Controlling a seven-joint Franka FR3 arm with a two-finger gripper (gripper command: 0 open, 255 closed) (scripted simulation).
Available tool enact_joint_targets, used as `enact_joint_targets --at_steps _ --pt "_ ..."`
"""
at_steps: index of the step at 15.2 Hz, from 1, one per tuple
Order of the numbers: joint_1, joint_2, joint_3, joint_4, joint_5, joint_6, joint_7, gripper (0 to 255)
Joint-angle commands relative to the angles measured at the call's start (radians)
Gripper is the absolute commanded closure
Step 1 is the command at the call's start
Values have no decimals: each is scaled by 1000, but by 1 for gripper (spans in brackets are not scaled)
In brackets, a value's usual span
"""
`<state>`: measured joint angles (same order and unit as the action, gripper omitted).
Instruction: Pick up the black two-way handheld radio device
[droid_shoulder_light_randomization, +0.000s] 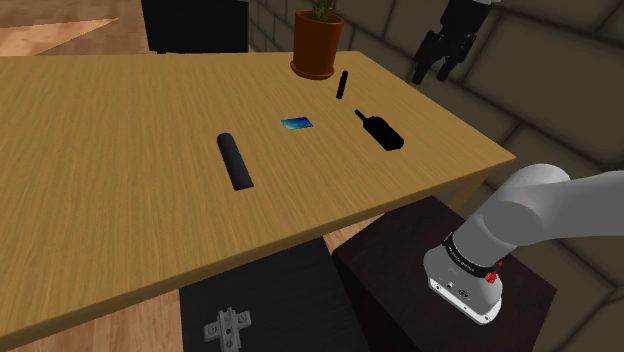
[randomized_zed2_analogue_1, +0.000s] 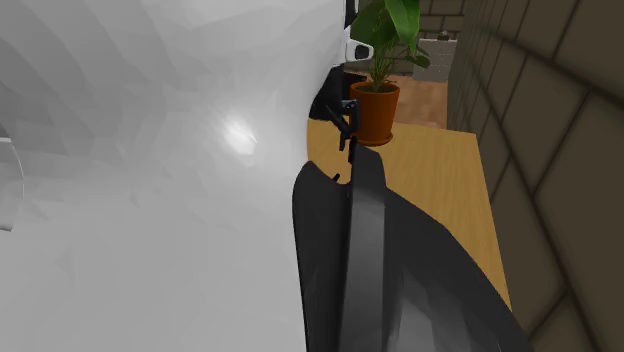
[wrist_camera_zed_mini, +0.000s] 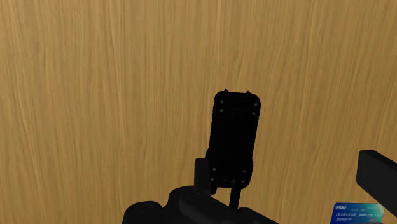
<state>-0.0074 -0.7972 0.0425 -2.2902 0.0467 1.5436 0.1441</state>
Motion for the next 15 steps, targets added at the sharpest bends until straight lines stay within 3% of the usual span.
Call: enact_joint_targets --at_steps 1,8,15 --pt "0 0 0 0 0 0 0 0" --pt "-25 118 -4 -128 13 248 30 0" --pt "-44 278 -8 -186 27 469 53 0"
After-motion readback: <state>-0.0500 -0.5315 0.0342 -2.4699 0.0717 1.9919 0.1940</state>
